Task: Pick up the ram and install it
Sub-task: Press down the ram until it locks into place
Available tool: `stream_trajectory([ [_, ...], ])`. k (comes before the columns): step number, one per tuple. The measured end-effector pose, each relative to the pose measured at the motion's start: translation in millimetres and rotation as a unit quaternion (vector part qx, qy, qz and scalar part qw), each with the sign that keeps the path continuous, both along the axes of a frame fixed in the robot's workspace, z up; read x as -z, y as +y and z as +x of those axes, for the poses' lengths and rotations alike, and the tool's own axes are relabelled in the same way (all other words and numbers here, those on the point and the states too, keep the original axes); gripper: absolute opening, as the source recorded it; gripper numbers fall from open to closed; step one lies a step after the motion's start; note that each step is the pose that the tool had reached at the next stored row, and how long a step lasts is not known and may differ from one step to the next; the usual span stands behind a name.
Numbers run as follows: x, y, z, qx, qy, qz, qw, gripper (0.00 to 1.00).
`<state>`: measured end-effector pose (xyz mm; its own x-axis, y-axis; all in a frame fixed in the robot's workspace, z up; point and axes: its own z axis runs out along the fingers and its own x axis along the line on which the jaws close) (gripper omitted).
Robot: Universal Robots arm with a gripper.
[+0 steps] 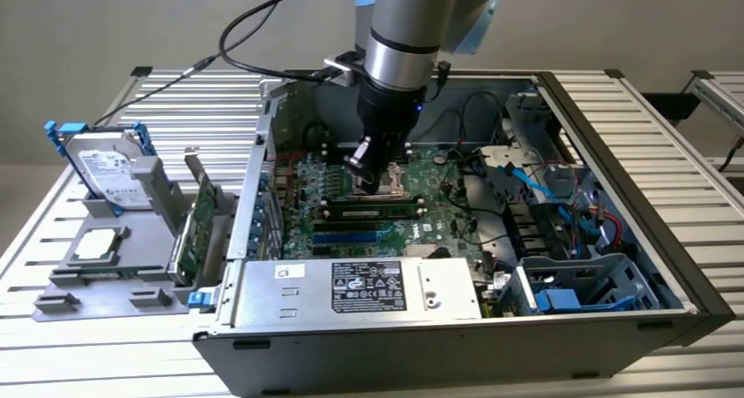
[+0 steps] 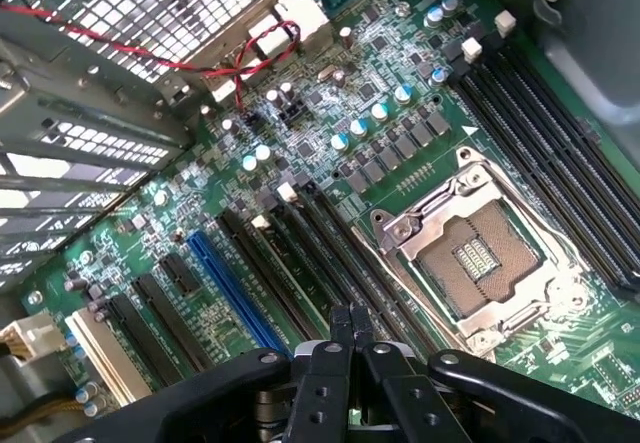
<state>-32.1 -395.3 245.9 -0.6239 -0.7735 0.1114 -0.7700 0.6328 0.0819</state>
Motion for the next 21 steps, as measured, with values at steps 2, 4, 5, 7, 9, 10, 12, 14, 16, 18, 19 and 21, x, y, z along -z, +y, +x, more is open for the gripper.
stream_trajectory([
  [2, -1.2, 0.0, 0.0, 0.012, 0.0000, -0.0002, 0.9999, 0.11],
  [4, -2.3, 0.0, 0.0, 0.024, 0.0000, -0.0003, 0.9997, 0.11],
  [5, -2.7, 0.0, 0.0, 0.030, 0.0000, -0.0004, 0.9995, 0.11],
  [7, -3.3, 0.0, 0.0, 0.043, 0.0000, -0.0005, 0.9991, 0.11],
  [9, -3.4, 0.0, 0.0, 0.055, 0.0000, -0.0008, 0.9985, 0.11],
  [10, -3.4, 0.0, 0.0, 0.062, 0.0000, -0.0011, 0.9981, 0.11],
  [12, -3.5, 0.0, 0.0, 0.074, -0.0002, -0.0017, 0.9973, 0.11],
  [14, -3.5, 0.0, 0.0, 0.086, -0.0007, -0.0022, 0.9963, 0.11],
  [16, -3.4, 0.0, 0.0, 0.097, -0.0017, -0.0024, 0.9952, 0.11],
  [18, -3.4, 0.0, 0.0, 0.109, -0.0030, -0.0027, 0.9941, 0.11],
  [19, -3.4, 0.0, 0.0, 0.114, -0.0036, -0.0027, 0.9934, 0.11],
  [21, -3.4, 0.0, 0.0, 0.126, -0.0050, -0.0029, 0.9920, 0.11],
])
